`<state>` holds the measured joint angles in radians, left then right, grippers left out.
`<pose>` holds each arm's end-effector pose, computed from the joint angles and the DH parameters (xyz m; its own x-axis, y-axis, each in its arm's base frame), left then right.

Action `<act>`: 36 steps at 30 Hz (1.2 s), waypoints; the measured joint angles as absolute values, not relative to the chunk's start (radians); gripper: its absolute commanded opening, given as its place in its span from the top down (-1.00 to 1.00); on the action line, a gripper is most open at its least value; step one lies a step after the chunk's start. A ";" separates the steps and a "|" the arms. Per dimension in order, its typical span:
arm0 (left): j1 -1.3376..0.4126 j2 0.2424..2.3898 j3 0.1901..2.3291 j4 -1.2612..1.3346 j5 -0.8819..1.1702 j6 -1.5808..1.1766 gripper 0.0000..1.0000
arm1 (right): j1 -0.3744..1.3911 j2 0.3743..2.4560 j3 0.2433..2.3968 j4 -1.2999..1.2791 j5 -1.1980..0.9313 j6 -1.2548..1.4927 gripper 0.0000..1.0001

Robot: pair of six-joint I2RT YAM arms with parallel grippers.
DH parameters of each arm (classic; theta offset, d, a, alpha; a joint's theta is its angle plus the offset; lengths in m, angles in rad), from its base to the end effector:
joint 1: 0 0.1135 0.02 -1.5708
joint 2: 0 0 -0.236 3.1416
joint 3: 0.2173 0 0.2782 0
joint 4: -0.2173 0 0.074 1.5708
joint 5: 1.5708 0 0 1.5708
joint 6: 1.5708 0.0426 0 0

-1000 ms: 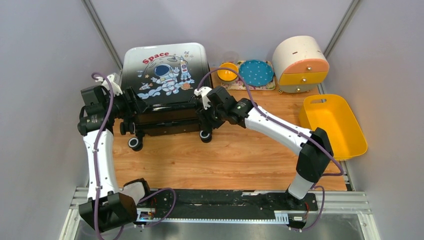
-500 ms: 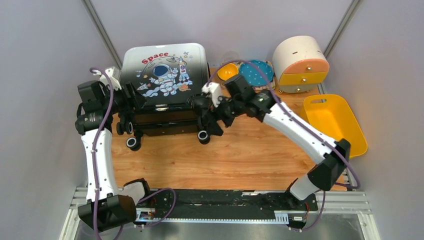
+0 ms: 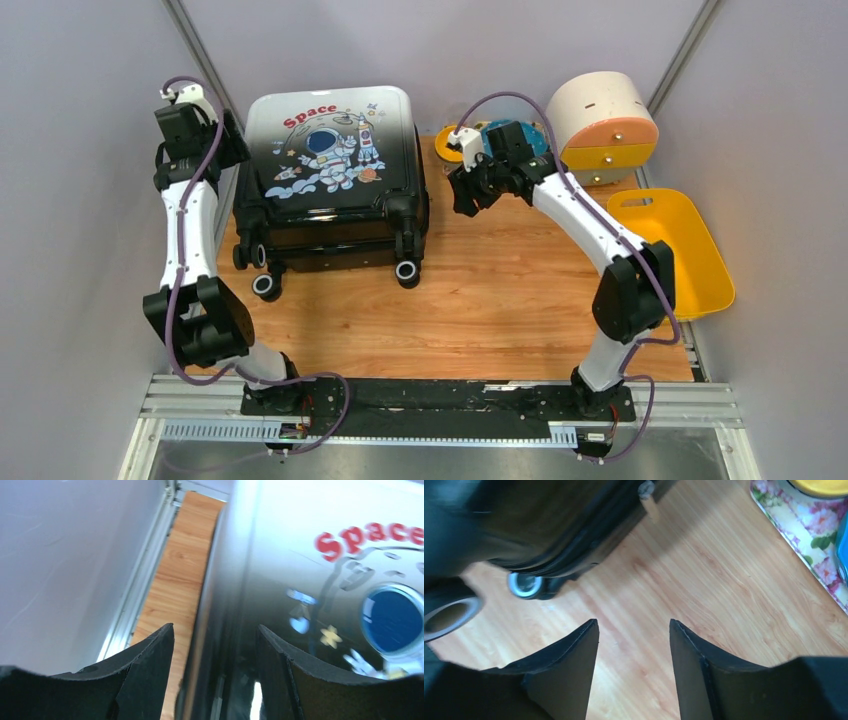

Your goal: Open, take out, and arrange the luggage

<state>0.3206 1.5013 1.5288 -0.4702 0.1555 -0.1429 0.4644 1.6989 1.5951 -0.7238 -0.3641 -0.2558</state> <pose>0.3612 0.1130 0.3666 -0.3770 -0.2734 -0.8849 -0.2346 0.9525 -0.1944 0.3540 0.1943 0.2953 -0.4765 -0.5031 -0.7210 -0.7799 0.6205 0.0825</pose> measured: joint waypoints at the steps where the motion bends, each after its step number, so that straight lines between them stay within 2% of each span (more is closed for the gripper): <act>1: 0.321 1.522 1.529 -0.458 0.127 -0.141 -0.37 | 0.458 1.728 1.595 -0.713 -0.352 -0.266 -0.09; 9: 0.324 1.658 1.527 -0.290 -0.130 -0.095 -0.31 | 0.409 1.872 1.622 -0.611 -0.324 -0.340 0.04; 13: 0.324 1.740 1.533 -0.220 -0.170 -0.067 -0.30 | 0.400 1.907 1.641 -0.563 -0.340 -0.380 0.04; 14: 0.324 1.772 1.541 -0.208 -0.163 -0.060 -0.41 | 0.400 1.914 1.643 -0.550 -0.351 -0.392 0.04; 15: 0.324 1.806 1.555 -0.189 -0.159 -0.050 -0.43 | 0.400 1.919 1.643 -0.539 -0.360 -0.401 0.04; 21: 0.348 1.961 1.632 -0.144 0.004 -0.017 -0.37 | 0.400 1.964 1.644 -0.451 -0.429 -0.453 0.04; 28: 0.353 2.040 1.678 -0.117 0.247 0.027 -0.29 | 0.395 2.010 1.644 -0.422 -0.463 -0.522 0.05; 31: 0.350 2.056 1.698 -0.120 0.330 0.036 -0.35 | 0.392 2.028 1.644 -0.404 -0.477 -0.557 0.05; 32: 0.349 2.060 1.704 -0.125 0.355 0.038 -0.46 | 0.391 2.038 1.645 -0.397 -0.483 -0.571 0.05; 36: 0.347 2.061 1.725 -0.164 0.354 0.043 -0.64 | 0.391 2.073 1.645 -0.369 -0.511 -0.602 0.06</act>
